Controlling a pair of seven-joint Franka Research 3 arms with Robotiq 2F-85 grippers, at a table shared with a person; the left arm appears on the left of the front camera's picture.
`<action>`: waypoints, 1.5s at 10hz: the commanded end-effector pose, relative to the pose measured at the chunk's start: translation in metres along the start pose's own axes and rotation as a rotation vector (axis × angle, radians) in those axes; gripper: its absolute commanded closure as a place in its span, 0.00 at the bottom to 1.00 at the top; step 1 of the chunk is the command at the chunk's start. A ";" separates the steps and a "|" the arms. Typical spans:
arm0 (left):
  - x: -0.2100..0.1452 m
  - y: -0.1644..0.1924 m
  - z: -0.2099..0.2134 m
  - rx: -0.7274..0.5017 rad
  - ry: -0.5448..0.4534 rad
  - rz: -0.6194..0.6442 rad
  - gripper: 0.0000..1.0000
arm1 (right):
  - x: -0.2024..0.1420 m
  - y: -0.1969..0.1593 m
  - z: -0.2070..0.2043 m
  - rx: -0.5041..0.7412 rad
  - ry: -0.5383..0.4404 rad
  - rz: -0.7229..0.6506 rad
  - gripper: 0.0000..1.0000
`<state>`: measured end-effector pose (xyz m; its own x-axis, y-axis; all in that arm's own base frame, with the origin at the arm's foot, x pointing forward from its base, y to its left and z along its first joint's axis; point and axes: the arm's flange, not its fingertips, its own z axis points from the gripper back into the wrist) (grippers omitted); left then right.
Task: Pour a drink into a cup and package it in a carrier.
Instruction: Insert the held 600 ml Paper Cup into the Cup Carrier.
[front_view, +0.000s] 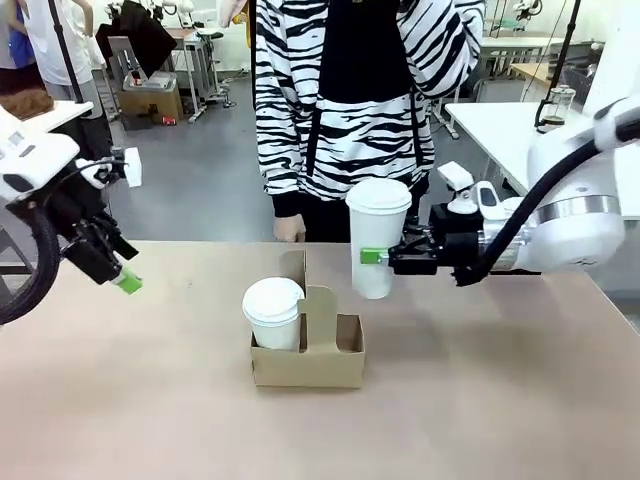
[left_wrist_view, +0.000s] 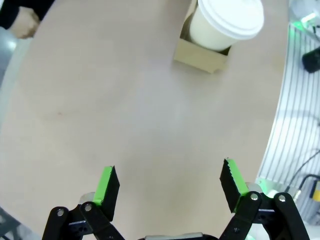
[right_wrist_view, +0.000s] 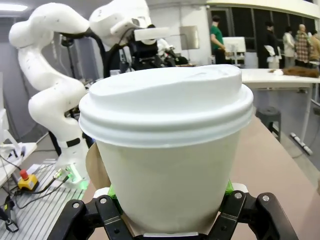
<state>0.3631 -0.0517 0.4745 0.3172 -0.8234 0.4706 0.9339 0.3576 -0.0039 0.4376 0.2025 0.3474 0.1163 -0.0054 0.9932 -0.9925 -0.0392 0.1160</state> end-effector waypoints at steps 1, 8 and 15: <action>-0.010 0.000 0.000 -0.039 -0.050 -0.109 0.00 | -0.002 -0.007 -0.011 0.077 -0.017 0.028 0.20; -0.006 0.001 -0.003 -0.017 -0.012 -0.136 0.00 | -0.022 0.007 -0.034 0.175 -0.048 0.054 0.20; -0.006 0.001 -0.003 -0.017 -0.012 -0.136 0.00 | -0.052 -0.001 -0.039 0.234 -0.064 0.000 0.20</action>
<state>0.3630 -0.0476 0.4689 0.1894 -0.8650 0.4648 0.9694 0.2400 0.0517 0.4262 0.2404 0.2961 0.1567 -0.0397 0.9869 -0.9610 -0.2368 0.1430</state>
